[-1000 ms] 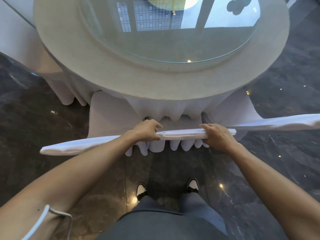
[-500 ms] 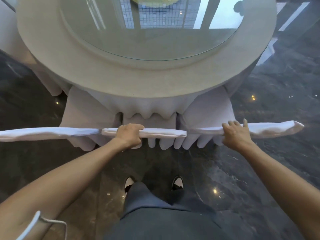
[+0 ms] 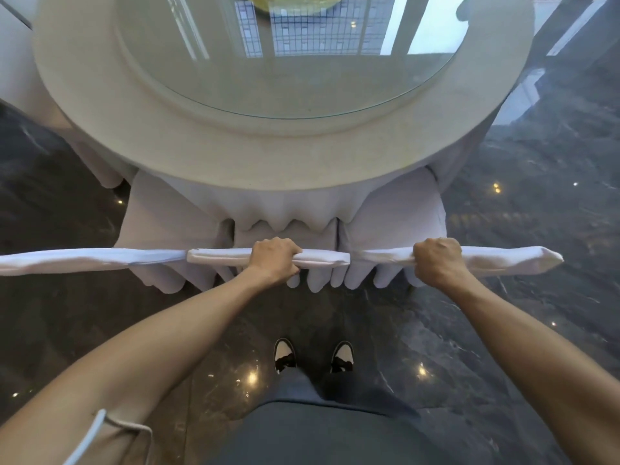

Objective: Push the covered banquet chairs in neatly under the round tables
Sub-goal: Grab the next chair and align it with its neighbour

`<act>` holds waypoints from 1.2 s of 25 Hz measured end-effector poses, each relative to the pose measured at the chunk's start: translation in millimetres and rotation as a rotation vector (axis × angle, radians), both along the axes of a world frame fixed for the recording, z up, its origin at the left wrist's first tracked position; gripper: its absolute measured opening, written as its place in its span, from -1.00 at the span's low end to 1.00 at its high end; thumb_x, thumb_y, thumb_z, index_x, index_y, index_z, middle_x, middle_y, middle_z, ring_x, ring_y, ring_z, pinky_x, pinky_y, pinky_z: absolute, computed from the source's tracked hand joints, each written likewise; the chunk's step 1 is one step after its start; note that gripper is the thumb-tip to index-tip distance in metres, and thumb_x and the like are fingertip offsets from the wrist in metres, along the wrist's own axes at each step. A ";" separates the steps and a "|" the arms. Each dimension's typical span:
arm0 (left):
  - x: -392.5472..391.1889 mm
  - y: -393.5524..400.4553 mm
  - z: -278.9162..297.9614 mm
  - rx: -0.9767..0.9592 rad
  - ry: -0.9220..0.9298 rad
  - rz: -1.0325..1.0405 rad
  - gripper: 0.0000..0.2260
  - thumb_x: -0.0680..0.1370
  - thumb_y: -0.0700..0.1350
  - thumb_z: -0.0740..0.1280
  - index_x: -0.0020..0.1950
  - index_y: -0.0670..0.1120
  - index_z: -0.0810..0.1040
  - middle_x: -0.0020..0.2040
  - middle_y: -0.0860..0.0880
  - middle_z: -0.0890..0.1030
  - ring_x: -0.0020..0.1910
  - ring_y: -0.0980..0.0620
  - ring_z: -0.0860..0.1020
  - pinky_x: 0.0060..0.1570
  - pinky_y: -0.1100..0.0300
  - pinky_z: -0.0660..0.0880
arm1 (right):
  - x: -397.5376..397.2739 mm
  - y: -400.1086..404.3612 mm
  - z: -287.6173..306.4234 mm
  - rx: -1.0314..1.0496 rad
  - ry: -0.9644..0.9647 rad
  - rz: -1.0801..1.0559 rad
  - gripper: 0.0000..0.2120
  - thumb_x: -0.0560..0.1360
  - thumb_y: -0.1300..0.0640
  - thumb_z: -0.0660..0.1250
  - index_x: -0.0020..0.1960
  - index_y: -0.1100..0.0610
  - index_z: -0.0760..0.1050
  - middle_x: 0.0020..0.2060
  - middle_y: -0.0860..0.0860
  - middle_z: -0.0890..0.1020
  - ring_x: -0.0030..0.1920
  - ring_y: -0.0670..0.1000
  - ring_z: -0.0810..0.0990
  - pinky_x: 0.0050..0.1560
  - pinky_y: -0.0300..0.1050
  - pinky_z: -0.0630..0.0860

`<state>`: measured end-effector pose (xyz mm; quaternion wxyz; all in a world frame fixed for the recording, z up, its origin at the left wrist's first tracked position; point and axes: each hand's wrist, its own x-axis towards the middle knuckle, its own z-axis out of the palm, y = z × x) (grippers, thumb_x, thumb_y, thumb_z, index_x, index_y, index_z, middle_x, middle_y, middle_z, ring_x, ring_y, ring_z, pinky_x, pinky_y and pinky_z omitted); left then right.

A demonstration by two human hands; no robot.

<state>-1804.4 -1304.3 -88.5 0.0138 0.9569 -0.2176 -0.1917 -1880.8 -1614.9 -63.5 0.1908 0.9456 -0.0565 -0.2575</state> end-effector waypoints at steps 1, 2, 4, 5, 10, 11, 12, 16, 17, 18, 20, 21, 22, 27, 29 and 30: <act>0.0 -0.4 1.2 -0.006 0.008 -0.003 -0.82 0.44 0.04 0.37 0.01 0.13 0.66 -0.20 0.02 0.62 -0.18 -0.07 0.59 -0.20 0.11 0.34 | -1.7 3.6 0.7 0.001 0.009 -0.009 -0.79 0.41 0.15 0.34 0.01 0.07 0.64 -0.15 0.01 0.69 -0.15 0.07 0.67 -0.20 -0.12 0.52; -0.5 -0.2 1.6 -0.010 0.006 -0.003 -0.84 0.43 0.04 0.36 -0.02 0.12 0.66 -0.23 0.03 0.60 -0.20 -0.06 0.58 -0.21 0.11 0.33 | -2.7 6.0 1.9 0.002 0.011 -0.019 -0.79 0.41 0.15 0.34 0.02 0.08 0.64 -0.16 0.01 0.68 -0.16 0.07 0.67 -0.20 -0.11 0.53; 0.4 -1.7 2.2 -0.016 -0.009 -0.001 -0.85 0.43 0.03 0.36 -0.04 0.11 0.66 -0.27 0.04 0.56 -0.25 -0.05 0.52 -0.22 0.11 0.32 | -1.8 6.9 2.4 -0.007 -0.006 -0.023 -0.79 0.42 0.15 0.34 0.02 0.08 0.64 -0.16 0.01 0.68 -0.16 0.07 0.67 -0.20 -0.12 0.54; 0.5 -1.6 2.1 -0.016 -0.010 0.007 -0.84 0.42 0.03 0.36 -0.04 0.10 0.66 -0.28 0.04 0.54 -0.27 -0.04 0.48 -0.22 0.11 0.32 | -1.2 6.9 2.0 -0.009 -0.011 -0.023 -0.80 0.41 0.15 0.34 0.02 0.08 0.64 -0.16 0.01 0.68 -0.17 0.07 0.66 -0.21 -0.11 0.54; -0.6 -1.5 0.8 -0.025 -0.042 0.002 -0.81 0.41 0.04 0.37 -0.01 0.12 0.67 -0.27 0.02 0.57 -0.26 -0.06 0.51 -0.23 0.12 0.32 | -14.6 15.1 -5.2 -0.012 0.007 -0.042 -0.84 0.38 0.14 0.35 -0.07 0.07 0.64 -0.28 -0.02 0.65 -0.27 0.05 0.64 -0.31 -0.15 0.48; 0.0 -1.4 0.8 -0.030 -0.041 0.009 -0.80 0.41 0.04 0.37 0.00 0.12 0.68 -0.26 0.01 0.59 -0.25 -0.07 0.53 -0.23 0.12 0.31 | -16.2 15.5 -6.3 -0.007 -0.007 -0.046 -0.84 0.37 0.14 0.35 -0.08 0.06 0.65 -0.28 -0.01 0.65 -0.27 0.06 0.64 -0.32 -0.16 0.46; 0.1 -1.4 0.8 -0.034 -0.038 0.015 -0.80 0.40 0.03 0.37 -0.01 0.13 0.68 -0.27 0.01 0.59 -0.25 -0.07 0.53 -0.23 0.12 0.31 | -17.4 15.0 -7.6 0.006 -0.026 -0.050 -0.84 0.36 0.13 0.35 -0.09 0.06 0.65 -0.28 -0.01 0.66 -0.27 0.06 0.64 -0.30 -0.15 0.45; 0.0 -1.1 1.4 -0.037 -0.040 0.005 -0.82 0.40 0.02 0.37 -0.05 0.11 0.69 -0.32 0.03 0.53 -0.30 -0.05 0.48 -0.24 0.13 0.32 | -16.9 10.8 -8.0 0.040 -0.067 -0.032 -0.84 0.40 0.14 0.33 -0.06 0.09 0.64 -0.24 0.03 0.67 -0.27 0.05 0.61 -0.23 -0.12 0.46; 0.5 -1.1 1.7 -0.038 -0.044 0.001 -0.82 0.41 0.03 0.38 -0.03 0.11 0.70 -0.31 0.03 0.55 -0.29 -0.05 0.50 -0.24 0.13 0.34 | -16.3 10.2 -8.6 0.041 -0.070 -0.027 -0.83 0.40 0.14 0.33 -0.06 0.09 0.64 -0.24 0.03 0.67 -0.28 0.05 0.60 -0.24 -0.12 0.44; 0.7 -1.4 1.2 -0.038 -0.043 -0.003 -0.81 0.41 0.03 0.38 -0.01 0.12 0.70 -0.28 0.02 0.59 -0.27 -0.05 0.53 -0.23 0.13 0.36 | -16.3 9.5 -8.9 0.040 -0.067 -0.031 -0.83 0.40 0.14 0.33 -0.06 0.09 0.64 -0.23 0.03 0.67 -0.28 0.06 0.60 -0.25 -0.13 0.43; 0.2 -1.6 -1.7 -0.045 -0.045 -0.011 -0.77 0.42 0.03 0.38 0.04 0.13 0.70 -0.21 0.00 0.66 -0.21 -0.07 0.59 -0.20 0.12 0.43 | -16.2 8.9 -12.1 0.035 -0.065 -0.039 -0.83 0.39 0.14 0.32 -0.06 0.09 0.64 -0.24 0.03 0.67 -0.31 0.06 0.57 -0.26 -0.13 0.42; 0.2 -1.8 -3.0 -0.049 -0.043 -0.013 -0.76 0.43 0.02 0.39 0.07 0.13 0.70 -0.19 -0.01 0.68 -0.18 -0.08 0.61 -0.16 0.10 0.47 | -16.4 8.0 -12.8 0.035 -0.066 -0.043 -0.82 0.38 0.14 0.32 -0.06 0.09 0.64 -0.25 0.03 0.66 -0.32 0.06 0.56 -0.26 -0.13 0.44; 0.4 -2.4 -3.5 -0.051 -0.042 -0.009 -0.75 0.43 0.02 0.39 0.09 0.13 0.70 -0.17 -0.02 0.68 -0.17 -0.08 0.62 -0.13 0.09 0.50 | -16.2 7.1 -13.1 0.036 -0.067 -0.048 -0.82 0.38 0.15 0.32 -0.06 0.09 0.64 -0.25 0.03 0.66 -0.31 0.06 0.57 -0.25 -0.12 0.46; -0.5 -0.8 -7.3 -0.061 -0.044 -0.006 -0.76 0.44 0.02 0.40 0.10 0.10 0.70 -0.16 0.00 0.69 -0.18 -0.05 0.62 -0.11 0.07 0.54 | -17.3 9.0 -14.5 0.082 -0.062 -0.105 -0.82 0.39 0.16 0.31 -0.04 0.09 0.62 -0.20 0.03 0.66 -0.21 0.07 0.63 -0.19 -0.09 0.47; -0.4 0.7 -6.0 -0.054 -0.043 -0.010 -0.77 0.44 0.03 0.40 0.09 0.12 0.69 -0.16 0.00 0.68 -0.18 -0.05 0.61 -0.15 0.10 0.50 | -18.1 8.3 -16.6 0.122 -0.085 -0.140 -0.84 0.40 0.15 0.32 -0.04 0.07 0.60 -0.22 0.03 0.64 -0.21 0.07 0.61 -0.20 -0.08 0.44; 0.2 1.1 -4.7 -0.044 -0.036 -0.018 -0.78 0.44 0.04 0.40 0.06 0.12 0.69 -0.17 0.01 0.67 -0.19 -0.05 0.61 -0.17 0.11 0.47 | -18.7 7.3 -17.8 0.151 -0.092 -0.152 -0.85 0.39 0.15 0.31 -0.05 0.07 0.59 -0.24 0.02 0.61 -0.23 0.07 0.58 -0.21 -0.08 0.42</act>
